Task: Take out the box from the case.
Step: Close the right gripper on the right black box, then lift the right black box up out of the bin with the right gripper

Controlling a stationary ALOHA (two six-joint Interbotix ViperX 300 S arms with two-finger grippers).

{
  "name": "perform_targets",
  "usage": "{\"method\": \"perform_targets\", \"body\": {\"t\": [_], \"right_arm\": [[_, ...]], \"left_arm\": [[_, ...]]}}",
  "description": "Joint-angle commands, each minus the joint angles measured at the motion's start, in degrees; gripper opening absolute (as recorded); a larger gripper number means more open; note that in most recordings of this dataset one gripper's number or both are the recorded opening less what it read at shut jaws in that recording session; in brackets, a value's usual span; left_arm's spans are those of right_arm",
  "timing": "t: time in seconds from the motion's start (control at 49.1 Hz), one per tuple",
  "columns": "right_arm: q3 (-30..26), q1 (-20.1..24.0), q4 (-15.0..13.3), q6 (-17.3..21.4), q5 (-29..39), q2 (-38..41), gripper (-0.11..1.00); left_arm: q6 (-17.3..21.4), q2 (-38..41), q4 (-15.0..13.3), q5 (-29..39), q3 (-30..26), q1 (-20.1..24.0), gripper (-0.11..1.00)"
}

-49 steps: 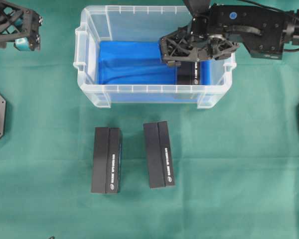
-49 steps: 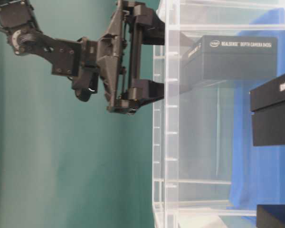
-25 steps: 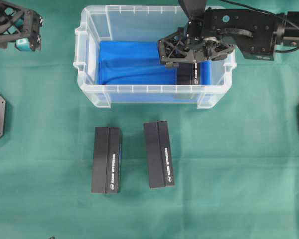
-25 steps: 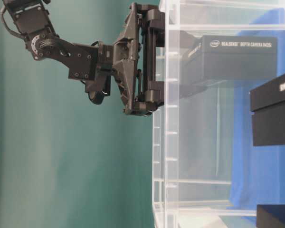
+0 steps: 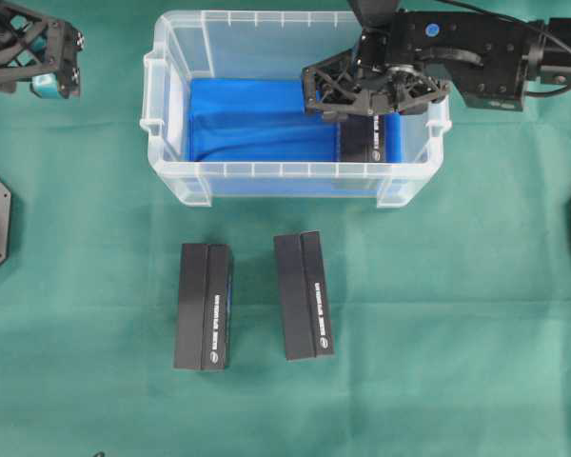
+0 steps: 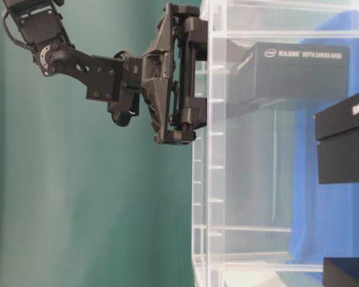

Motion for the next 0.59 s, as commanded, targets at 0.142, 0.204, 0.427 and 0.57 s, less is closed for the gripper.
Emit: {"method": "perform_targets", "body": {"t": [0.142,0.204,0.427,0.57], "right_arm": [[-1.2,0.4,0.4,0.4,0.1,-0.3,0.65],[-1.3,0.4,0.4,0.4,0.1,-0.4,0.65],[-2.0,0.4,0.4,0.4,0.7,-0.3,0.65],[-3.7,0.4,0.4,0.4,3.0,-0.4,0.65]], "left_arm": [[0.1,-1.0,0.1,-0.2,-0.1,-0.1,0.96],[0.1,-1.1,0.1,-0.2,0.0,-0.1,0.96],[0.2,-1.1,0.1,-0.2,0.0,-0.2,0.96],[0.1,-1.1,0.1,-0.2,0.0,-0.2,0.96]]}}
